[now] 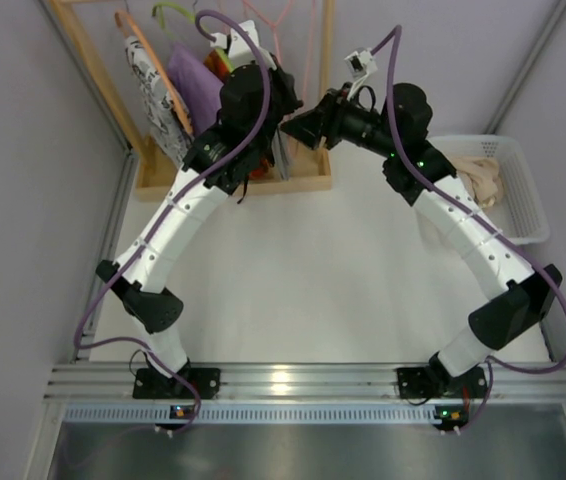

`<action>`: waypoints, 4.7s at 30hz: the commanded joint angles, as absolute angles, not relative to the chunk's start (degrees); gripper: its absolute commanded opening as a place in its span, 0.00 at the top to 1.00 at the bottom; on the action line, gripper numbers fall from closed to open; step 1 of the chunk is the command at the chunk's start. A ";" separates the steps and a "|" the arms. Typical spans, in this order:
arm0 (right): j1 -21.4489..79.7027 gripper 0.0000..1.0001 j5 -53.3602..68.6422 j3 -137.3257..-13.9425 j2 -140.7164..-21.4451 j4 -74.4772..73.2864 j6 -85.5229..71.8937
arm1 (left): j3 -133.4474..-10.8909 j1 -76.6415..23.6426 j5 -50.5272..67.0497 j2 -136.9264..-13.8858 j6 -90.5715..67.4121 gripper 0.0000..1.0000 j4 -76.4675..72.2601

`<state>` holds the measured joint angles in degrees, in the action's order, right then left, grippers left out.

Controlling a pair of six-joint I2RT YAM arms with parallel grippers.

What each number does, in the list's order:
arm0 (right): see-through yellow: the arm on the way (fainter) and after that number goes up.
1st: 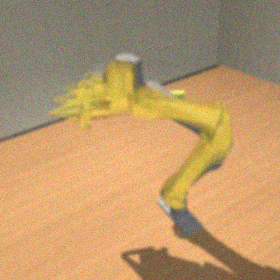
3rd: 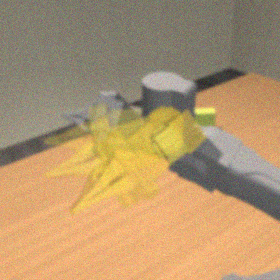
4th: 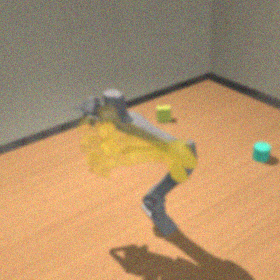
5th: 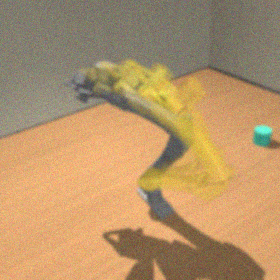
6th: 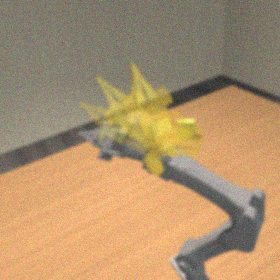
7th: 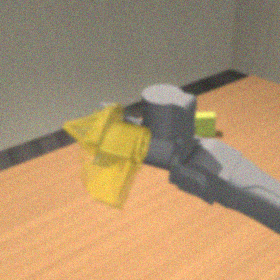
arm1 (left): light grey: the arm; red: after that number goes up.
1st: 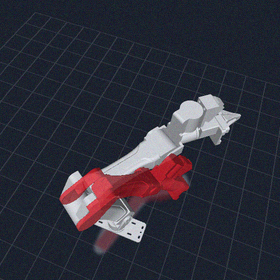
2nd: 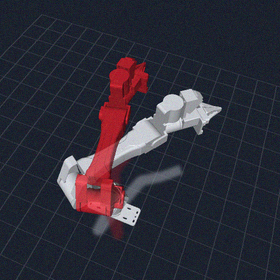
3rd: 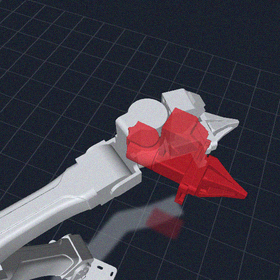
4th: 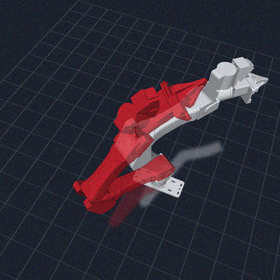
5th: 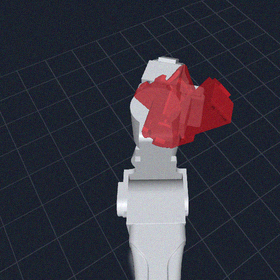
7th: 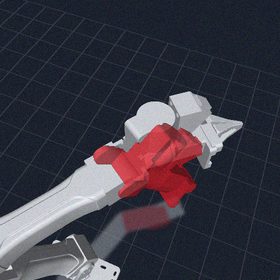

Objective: Remove the trousers from the hanger

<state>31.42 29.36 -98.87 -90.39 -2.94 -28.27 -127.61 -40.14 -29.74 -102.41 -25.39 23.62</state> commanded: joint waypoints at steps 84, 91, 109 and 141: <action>15.73 1.00 32.17 -89.40 -94.83 52.83 -111.43 | -100.99 -16.53 -16.00 -69.43 -22.85 0.01 18.90; 18.11 1.00 35.32 -83.23 -94.48 49.93 -115.49 | -99.76 -13.98 -13.62 -69.26 -24.96 0.01 18.81; 28.74 1.00 35.33 -96.06 -103.62 52.81 -120.68 | -94.57 -8.71 -9.14 -67.24 -28.65 0.01 18.90; 24.96 1.00 34.72 -101.16 -112.15 39.47 -120.77 | -88.60 1.30 -1.14 -63.72 -36.47 0.01 18.98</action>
